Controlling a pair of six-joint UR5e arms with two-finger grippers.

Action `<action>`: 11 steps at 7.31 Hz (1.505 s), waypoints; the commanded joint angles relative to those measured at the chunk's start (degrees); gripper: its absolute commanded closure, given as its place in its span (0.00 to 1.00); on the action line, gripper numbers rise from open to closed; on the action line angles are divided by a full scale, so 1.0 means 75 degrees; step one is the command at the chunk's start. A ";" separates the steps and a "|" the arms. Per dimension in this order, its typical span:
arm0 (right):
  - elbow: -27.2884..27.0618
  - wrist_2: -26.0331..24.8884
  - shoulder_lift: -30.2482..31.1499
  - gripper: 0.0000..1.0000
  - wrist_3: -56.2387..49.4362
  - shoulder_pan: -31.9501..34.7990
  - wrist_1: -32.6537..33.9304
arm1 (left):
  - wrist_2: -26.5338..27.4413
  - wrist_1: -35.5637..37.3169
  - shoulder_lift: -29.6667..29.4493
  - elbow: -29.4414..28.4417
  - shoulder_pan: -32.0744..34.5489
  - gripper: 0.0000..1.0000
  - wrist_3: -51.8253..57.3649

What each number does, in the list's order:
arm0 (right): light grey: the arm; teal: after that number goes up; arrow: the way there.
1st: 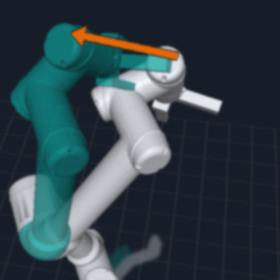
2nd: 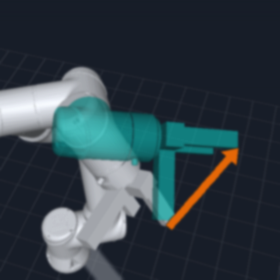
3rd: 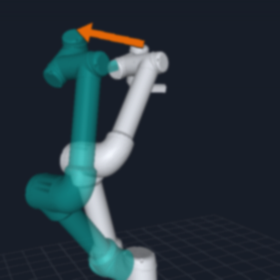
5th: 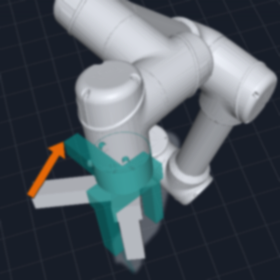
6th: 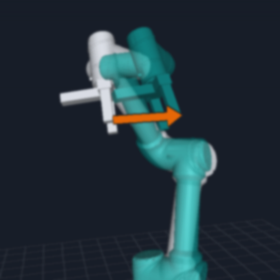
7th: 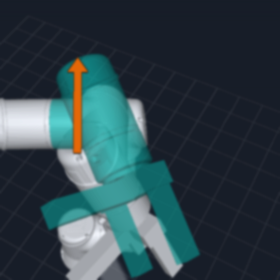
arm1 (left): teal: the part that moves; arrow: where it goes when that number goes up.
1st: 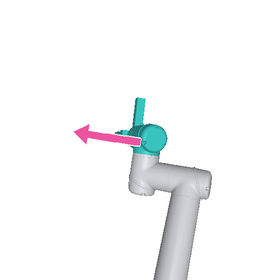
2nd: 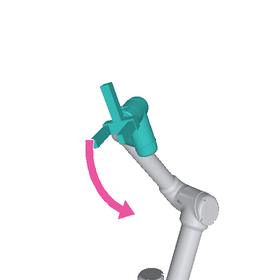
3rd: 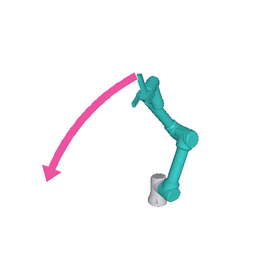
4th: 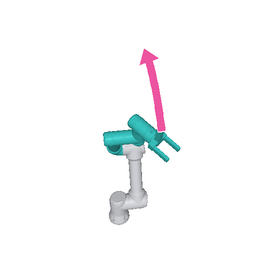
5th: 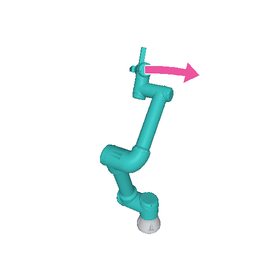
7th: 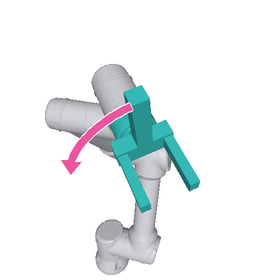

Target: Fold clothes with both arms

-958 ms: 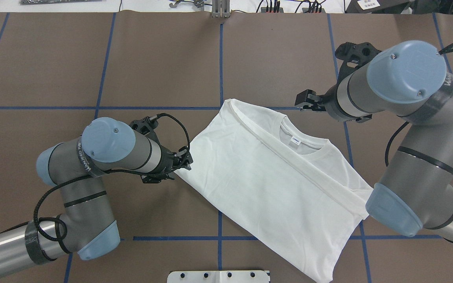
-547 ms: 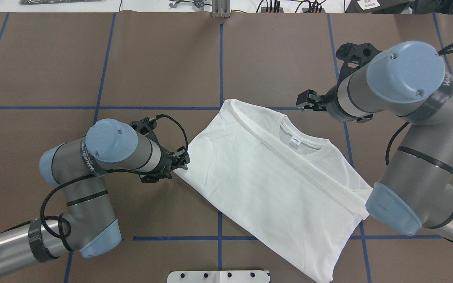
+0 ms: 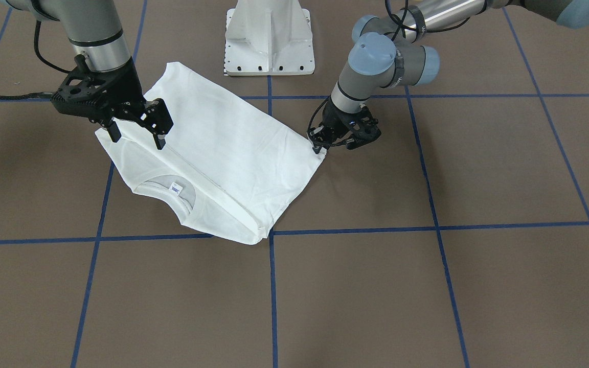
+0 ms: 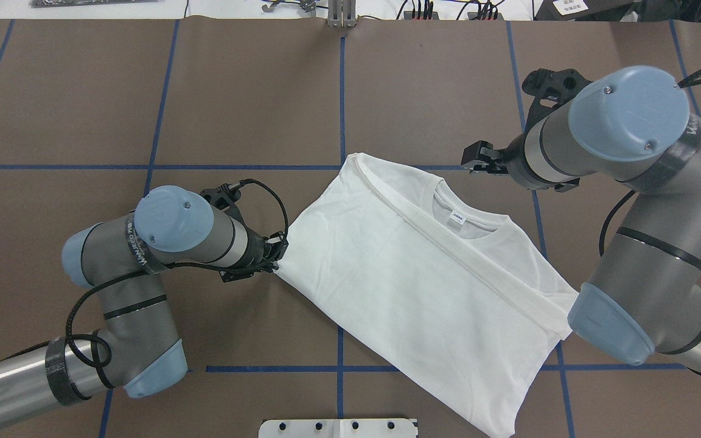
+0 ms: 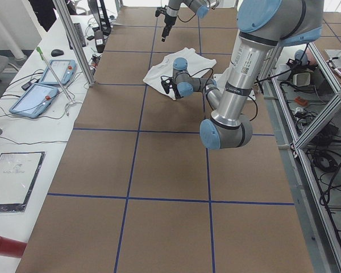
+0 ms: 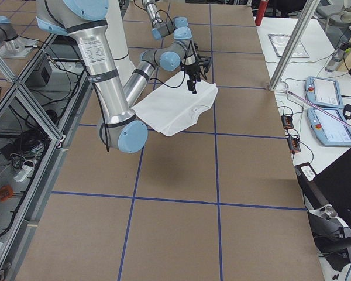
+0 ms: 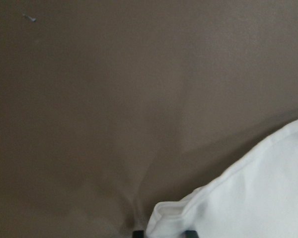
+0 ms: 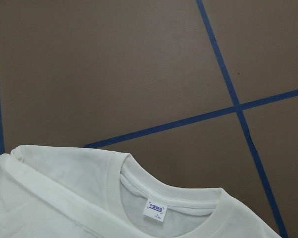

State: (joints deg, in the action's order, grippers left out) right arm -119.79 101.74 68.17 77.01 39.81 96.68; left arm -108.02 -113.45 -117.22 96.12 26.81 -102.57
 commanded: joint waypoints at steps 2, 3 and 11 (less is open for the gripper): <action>-0.0001 0.0005 0.0016 0.00 -0.0003 0.0000 0.0000 | 0.0175 0.0021 0.0032 0.0005 0.0325 1.00 0.0662; 0.0010 0.0005 0.0028 0.00 -0.0003 0.0000 0.0000 | 0.0292 0.0079 0.0032 -0.0007 0.0861 1.00 0.1851; -0.0001 -0.0007 0.0005 0.00 0.0056 0.0000 0.0000 | 0.1241 -0.3187 -0.2908 -0.6096 0.2707 1.00 0.3644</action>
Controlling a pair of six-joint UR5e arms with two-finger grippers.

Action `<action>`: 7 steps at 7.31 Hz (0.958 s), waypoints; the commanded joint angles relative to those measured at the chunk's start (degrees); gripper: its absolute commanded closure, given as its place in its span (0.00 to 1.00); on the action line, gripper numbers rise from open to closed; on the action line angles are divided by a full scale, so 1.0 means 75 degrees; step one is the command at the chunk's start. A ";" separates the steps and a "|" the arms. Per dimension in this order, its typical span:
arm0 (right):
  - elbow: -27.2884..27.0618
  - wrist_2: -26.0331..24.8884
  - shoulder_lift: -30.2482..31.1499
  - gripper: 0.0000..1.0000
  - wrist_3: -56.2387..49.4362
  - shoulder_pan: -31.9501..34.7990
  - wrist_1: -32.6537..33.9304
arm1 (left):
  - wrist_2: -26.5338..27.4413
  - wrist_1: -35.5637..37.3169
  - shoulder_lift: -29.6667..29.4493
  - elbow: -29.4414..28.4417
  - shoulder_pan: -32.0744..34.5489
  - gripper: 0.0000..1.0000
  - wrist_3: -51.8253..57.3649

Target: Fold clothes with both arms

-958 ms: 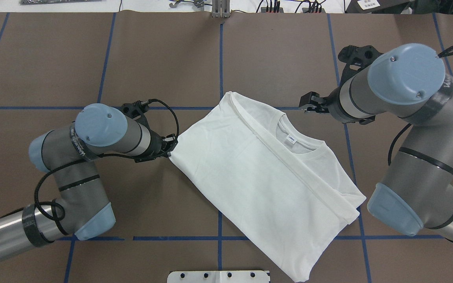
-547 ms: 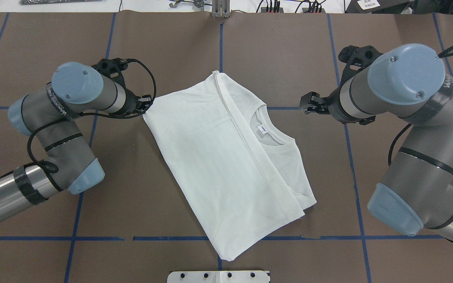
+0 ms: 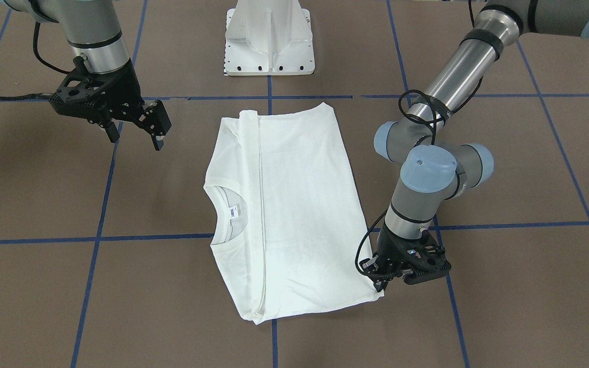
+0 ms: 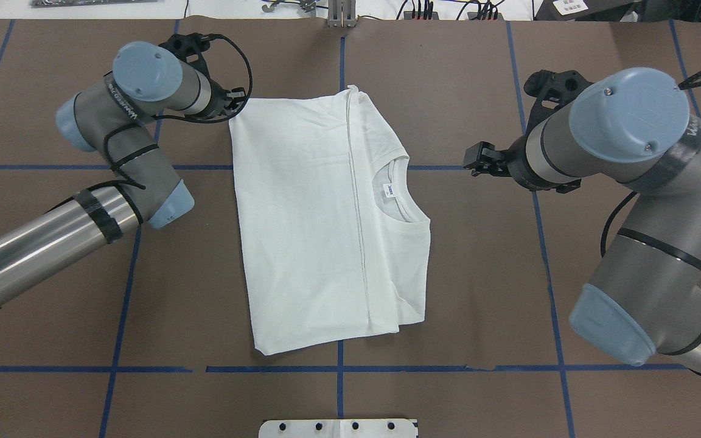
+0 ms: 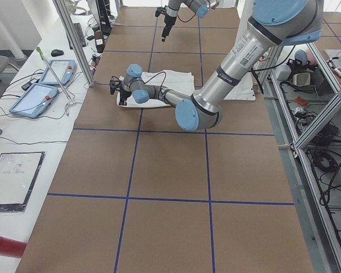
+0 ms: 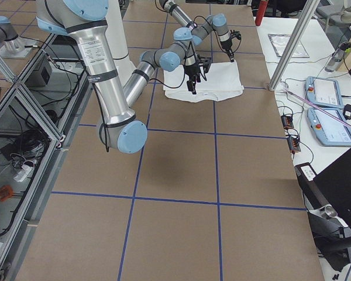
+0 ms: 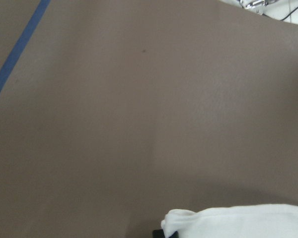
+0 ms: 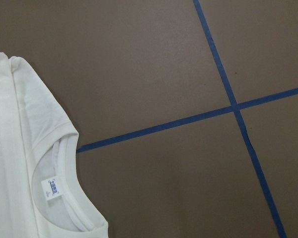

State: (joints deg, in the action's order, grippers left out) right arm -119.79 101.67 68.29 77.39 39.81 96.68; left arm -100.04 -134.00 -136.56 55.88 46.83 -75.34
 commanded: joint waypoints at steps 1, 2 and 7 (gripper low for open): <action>0.0000 -0.0009 -0.0047 0.00 0.0005 -0.0011 0.0000 | 0.0178 -0.0485 -0.0365 -0.0758 0.0037 1.00 0.0003; 0.0000 -0.0009 -0.0082 0.00 0.0005 -0.0012 -0.0012 | 0.0167 -0.0485 -0.0458 -0.0759 0.0037 1.00 -0.0021; 0.0198 -0.0044 -0.0513 0.00 0.0016 -0.0233 -0.0023 | -0.0101 -0.0462 -0.0274 -0.0305 0.0481 0.42 0.0084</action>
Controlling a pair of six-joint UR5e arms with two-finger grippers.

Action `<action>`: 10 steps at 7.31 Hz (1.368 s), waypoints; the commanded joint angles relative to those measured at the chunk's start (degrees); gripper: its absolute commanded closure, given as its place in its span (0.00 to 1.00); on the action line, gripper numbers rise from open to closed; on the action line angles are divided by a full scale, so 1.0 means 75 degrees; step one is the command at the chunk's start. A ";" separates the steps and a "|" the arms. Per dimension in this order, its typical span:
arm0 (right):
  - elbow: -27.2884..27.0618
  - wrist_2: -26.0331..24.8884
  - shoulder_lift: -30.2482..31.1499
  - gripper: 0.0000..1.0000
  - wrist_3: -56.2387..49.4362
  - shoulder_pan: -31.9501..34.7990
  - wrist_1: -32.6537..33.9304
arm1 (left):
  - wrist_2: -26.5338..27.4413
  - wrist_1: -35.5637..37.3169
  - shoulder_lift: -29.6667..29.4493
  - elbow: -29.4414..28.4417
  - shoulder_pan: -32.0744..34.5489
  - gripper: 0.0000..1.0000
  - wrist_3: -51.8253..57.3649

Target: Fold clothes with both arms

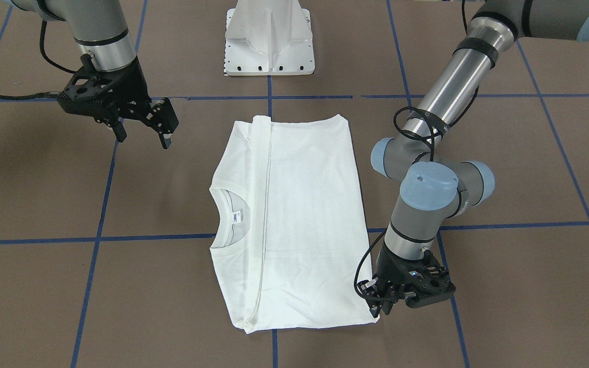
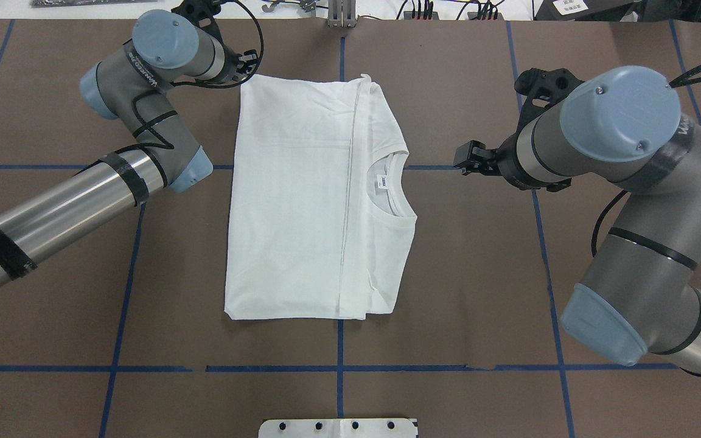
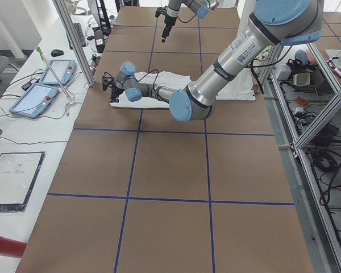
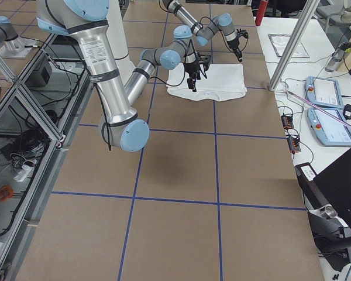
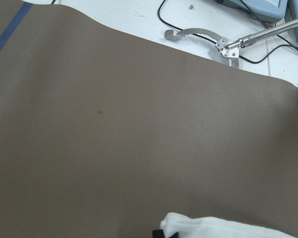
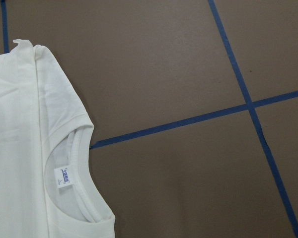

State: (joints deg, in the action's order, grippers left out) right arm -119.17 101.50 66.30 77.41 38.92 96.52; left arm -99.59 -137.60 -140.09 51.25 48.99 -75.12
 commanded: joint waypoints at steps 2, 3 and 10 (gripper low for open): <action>0.0232 -0.0103 -0.0588 0.00 -0.0032 -0.0640 0.0010 | -0.1107 0.0077 0.1364 0.1727 0.0695 0.42 0.0754; 0.0453 -0.0301 -0.0903 0.00 -0.0102 -0.0933 0.0033 | -0.1286 0.0077 0.1729 0.2139 0.0907 0.42 0.1071; 0.4055 -0.0022 -0.3572 0.00 -0.2879 -0.1967 0.0186 | -0.1569 -0.0017 0.2928 0.2893 0.1155 0.42 0.1965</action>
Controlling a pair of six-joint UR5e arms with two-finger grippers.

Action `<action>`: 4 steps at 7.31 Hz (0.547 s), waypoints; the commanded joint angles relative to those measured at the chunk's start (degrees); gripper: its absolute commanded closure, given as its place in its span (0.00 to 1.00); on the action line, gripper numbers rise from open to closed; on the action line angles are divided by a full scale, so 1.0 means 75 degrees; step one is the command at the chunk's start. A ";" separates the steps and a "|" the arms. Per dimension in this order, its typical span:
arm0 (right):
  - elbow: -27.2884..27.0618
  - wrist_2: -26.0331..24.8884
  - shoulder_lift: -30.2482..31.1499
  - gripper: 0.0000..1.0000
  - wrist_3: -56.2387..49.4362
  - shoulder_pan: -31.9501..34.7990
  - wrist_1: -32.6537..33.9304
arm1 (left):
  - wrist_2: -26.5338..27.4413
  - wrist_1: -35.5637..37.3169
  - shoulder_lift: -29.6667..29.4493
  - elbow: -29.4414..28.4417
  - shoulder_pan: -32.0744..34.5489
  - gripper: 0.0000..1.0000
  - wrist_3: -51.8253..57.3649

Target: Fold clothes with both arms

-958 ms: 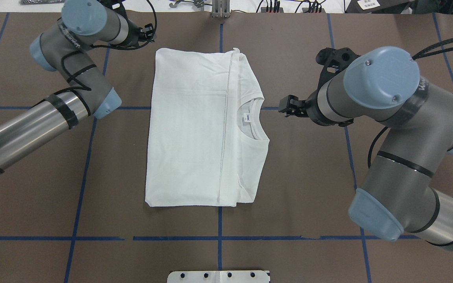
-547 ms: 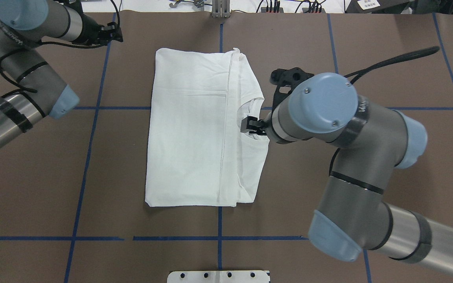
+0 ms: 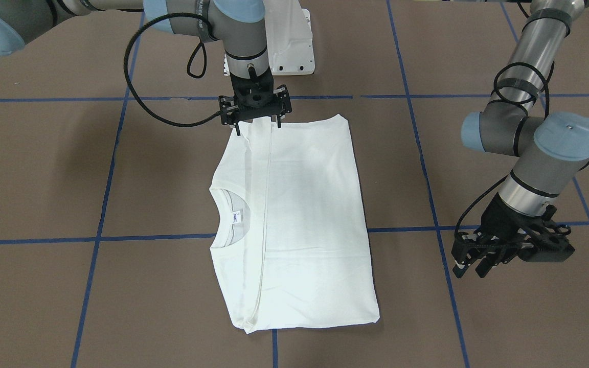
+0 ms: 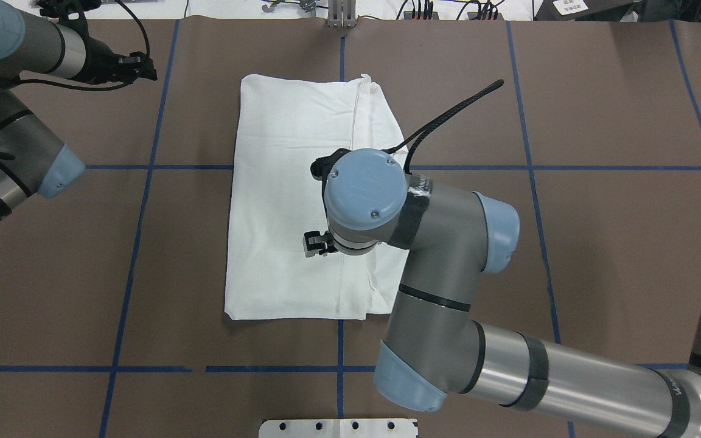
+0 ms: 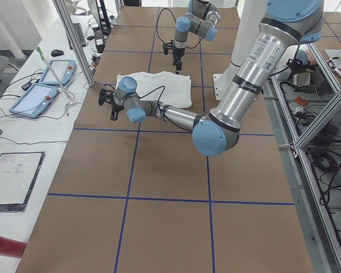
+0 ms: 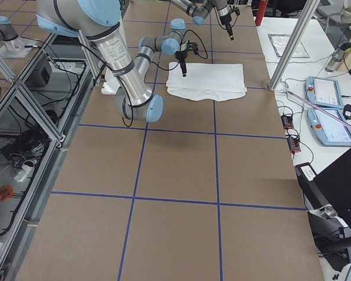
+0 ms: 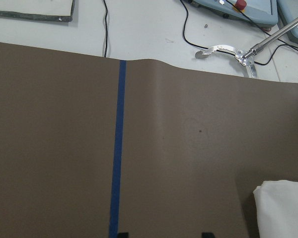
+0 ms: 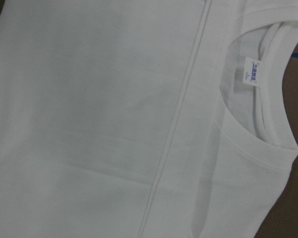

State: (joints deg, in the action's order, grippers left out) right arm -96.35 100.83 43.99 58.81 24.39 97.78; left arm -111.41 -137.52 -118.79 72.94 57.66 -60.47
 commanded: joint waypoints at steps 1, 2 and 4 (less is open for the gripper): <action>0.1289 0.0079 -0.0661 0.00 -0.0736 -0.0052 0.0064 | 0.0019 -0.0039 0.0112 -0.0010 -0.0012 0.41 0.0012; 0.1292 0.0079 -0.0708 0.00 -0.1030 -0.0145 0.0610 | 0.0019 -0.0040 0.0112 -0.0010 -0.0012 0.40 -0.0012; 0.1245 0.0068 -0.0569 0.00 -0.1173 -0.0436 0.0944 | 0.0031 -0.0051 0.0182 0.0002 -0.0024 0.39 -0.0070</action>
State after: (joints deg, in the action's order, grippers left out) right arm -87.13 101.40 39.31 50.78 22.76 103.49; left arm -111.26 -137.86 -117.61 72.91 57.52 -60.71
